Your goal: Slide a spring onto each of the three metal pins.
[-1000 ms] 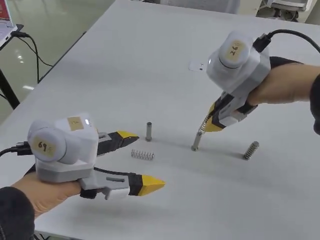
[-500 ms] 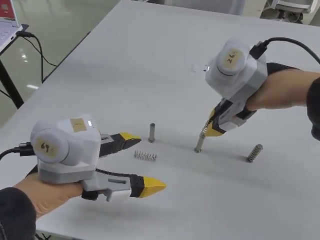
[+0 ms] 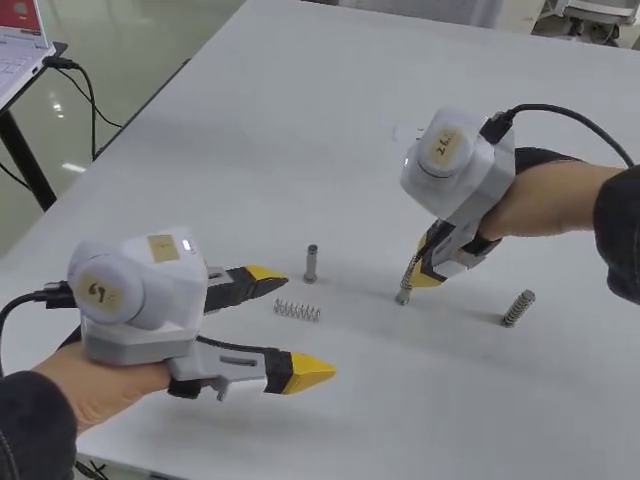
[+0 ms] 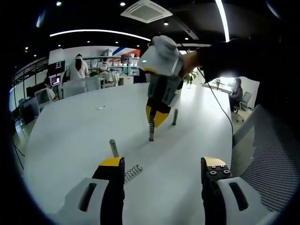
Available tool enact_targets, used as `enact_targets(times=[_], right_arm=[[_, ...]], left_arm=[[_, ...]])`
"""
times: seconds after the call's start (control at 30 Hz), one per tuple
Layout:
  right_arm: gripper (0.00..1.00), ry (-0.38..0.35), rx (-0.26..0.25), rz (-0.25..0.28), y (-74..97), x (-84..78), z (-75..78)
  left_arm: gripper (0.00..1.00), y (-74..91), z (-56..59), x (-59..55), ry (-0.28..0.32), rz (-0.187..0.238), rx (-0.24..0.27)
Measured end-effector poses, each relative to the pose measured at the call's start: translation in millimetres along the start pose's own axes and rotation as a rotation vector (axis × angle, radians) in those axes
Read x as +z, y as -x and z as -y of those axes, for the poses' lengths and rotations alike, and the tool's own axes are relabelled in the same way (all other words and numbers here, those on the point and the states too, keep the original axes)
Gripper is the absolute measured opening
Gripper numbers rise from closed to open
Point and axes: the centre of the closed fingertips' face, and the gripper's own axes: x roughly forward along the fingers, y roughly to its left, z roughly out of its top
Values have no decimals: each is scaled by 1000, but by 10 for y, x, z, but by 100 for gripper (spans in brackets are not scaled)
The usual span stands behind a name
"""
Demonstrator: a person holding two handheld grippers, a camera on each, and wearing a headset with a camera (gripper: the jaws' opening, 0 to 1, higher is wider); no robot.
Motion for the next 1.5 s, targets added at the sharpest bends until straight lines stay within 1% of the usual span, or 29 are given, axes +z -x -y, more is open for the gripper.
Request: enact_targets(times=[0.23,0.47,0.6,0.63,0.7,0.83,0.93,1.0,1.03,1.07,1.17,1.23,1.37,1.43,1.5], right_arm=[[12,-5,-4,-15,-101,16,-14],[12,-34,-22,-11,-173,8,77],[13,-50,-20,-21,-201,5,82],[13,-49,-26,-18,-209,12,91],[13,-63,-29,-6,-208,41,100],[13,-66,-28,-11,-206,41,105],[14,-63,-22,-4,-197,56,66],[23,-59,-13,1,-208,54,34],[24,-56,-14,-1,-210,48,28],[23,-54,-15,-8,-208,31,25],[23,-59,-10,0,-196,25,5],[24,-61,-13,5,-190,-10,26],[24,-71,-12,12,-153,-31,19],[24,-75,-16,18,-137,-58,46],[24,-80,-18,25,-112,-63,32]], left_arm=[[64,7,-23,-12,3,-2,3],[64,15,-30,-13,5,0,5],[64,25,-39,-10,7,0,9],[64,26,-39,-8,8,1,10],[64,30,-38,-9,8,0,11],[64,35,-32,-8,8,0,11],[64,37,-35,2,7,2,13],[64,40,-32,11,8,4,13],[64,41,-34,13,7,5,14],[64,43,-35,13,8,4,15],[64,47,-34,9,9,4,17],[64,47,-29,7,10,4,17],[64,43,-28,15,10,5,18],[64,40,-30,23,10,6,18],[64,39,-30,29,8,7,18]])
